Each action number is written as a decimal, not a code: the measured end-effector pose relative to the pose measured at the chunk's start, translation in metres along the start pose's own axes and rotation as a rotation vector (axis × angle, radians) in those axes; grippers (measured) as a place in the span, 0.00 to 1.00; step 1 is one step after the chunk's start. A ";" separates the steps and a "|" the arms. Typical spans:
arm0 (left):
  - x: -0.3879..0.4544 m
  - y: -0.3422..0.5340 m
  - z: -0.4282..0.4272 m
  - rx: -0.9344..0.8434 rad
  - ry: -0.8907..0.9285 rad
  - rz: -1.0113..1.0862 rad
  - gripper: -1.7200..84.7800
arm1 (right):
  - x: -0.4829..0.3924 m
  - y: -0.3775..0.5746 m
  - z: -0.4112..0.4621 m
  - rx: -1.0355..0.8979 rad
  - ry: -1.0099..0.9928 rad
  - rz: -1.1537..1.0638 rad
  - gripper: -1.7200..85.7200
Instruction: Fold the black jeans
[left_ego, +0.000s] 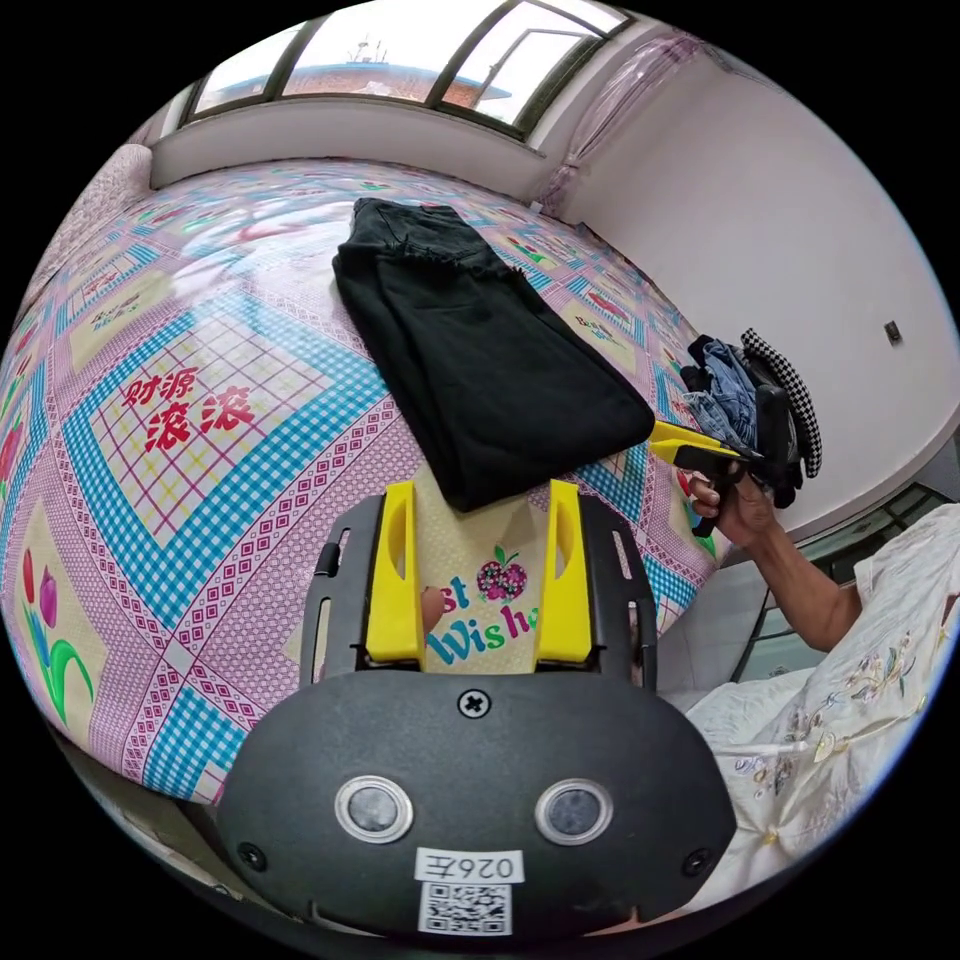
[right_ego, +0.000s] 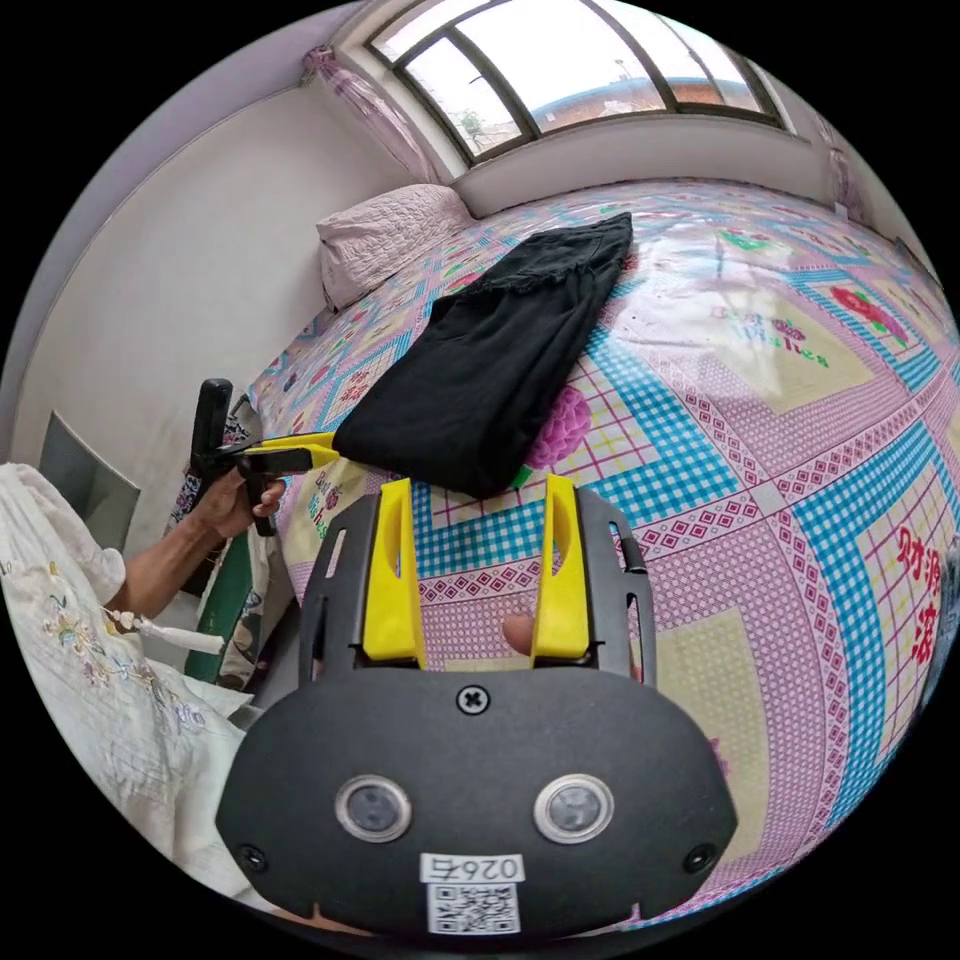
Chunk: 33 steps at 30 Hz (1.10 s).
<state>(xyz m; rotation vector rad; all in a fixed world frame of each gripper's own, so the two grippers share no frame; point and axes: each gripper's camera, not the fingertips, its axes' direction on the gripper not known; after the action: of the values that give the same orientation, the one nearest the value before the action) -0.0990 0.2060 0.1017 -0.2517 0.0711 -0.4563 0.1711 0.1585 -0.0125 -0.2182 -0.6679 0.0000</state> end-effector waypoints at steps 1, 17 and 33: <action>-0.005 -0.005 0.003 -0.009 0.003 -0.006 0.19 | 0.007 -0.005 0.006 0.001 -0.017 0.014 0.18; -0.053 0.016 -0.040 0.037 0.259 -0.051 0.01 | 0.042 -0.023 -0.031 -0.053 -0.146 0.011 0.03; -0.064 -0.015 -0.158 0.152 0.603 0.104 0.01 | 0.021 -0.003 -0.168 0.085 -0.461 0.021 0.03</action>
<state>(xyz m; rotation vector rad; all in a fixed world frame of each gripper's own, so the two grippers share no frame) -0.1829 0.1856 -0.0467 0.0463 0.6339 -0.4194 0.2909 0.1229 -0.1274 -0.1436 -1.1221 0.1015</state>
